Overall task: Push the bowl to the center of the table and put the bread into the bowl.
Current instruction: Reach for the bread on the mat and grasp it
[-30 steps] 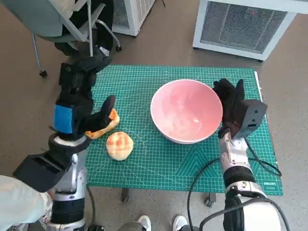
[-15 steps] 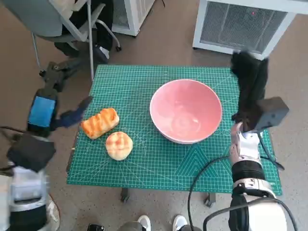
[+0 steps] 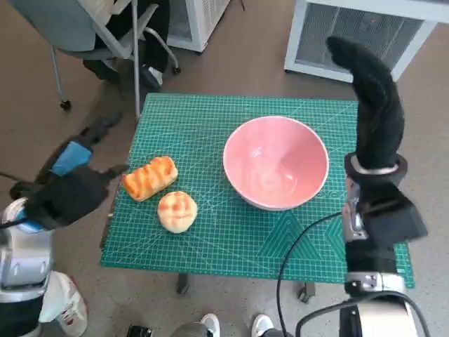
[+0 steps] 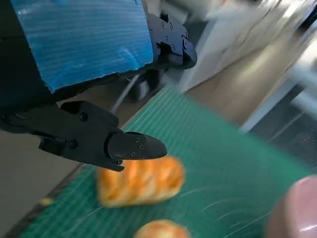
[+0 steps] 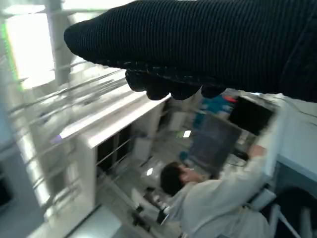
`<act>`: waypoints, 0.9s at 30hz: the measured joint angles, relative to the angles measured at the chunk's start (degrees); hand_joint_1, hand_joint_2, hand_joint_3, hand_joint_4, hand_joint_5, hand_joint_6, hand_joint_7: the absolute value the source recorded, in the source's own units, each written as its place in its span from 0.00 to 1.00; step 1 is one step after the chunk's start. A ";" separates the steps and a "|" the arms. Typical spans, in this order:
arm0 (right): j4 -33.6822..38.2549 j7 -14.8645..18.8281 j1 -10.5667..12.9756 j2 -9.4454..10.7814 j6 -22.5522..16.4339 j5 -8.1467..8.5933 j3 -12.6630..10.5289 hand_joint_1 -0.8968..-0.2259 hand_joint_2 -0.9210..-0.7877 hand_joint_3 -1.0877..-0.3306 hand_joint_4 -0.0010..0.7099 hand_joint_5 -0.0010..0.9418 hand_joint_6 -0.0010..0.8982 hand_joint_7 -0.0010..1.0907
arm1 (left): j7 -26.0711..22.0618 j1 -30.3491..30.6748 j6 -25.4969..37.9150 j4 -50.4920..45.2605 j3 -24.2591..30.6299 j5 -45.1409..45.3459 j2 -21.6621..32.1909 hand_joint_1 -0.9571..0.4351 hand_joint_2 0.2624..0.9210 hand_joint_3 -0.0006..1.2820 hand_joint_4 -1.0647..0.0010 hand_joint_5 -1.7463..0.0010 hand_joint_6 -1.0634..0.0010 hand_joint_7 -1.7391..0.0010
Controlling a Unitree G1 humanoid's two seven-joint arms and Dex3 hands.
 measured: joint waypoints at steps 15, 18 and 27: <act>-8.10 -3.25 4.48 0.09 4.71 -4.44 1.13 0.47 0.00 0.46 0.40 0.01 0.01 0.63 | -3.82 -1.56 3.33 0.10 -7.39 5.49 0.95 0.43 1.00 0.14 0.83 1.00 0.74 0.99; -8.08 -3.71 4.59 0.23 4.92 -4.90 1.34 0.48 0.00 0.46 0.40 0.01 0.01 0.63 | -4.25 -1.96 3.40 0.78 -8.53 6.21 0.90 0.42 1.00 0.15 0.83 1.00 0.75 0.99; -8.05 -4.14 4.65 0.42 5.30 -4.85 2.24 0.48 0.00 0.46 0.39 0.01 0.00 0.63 | -4.28 -3.77 3.18 5.43 -11.57 7.32 -0.56 0.40 1.00 0.15 0.84 1.00 0.76 1.00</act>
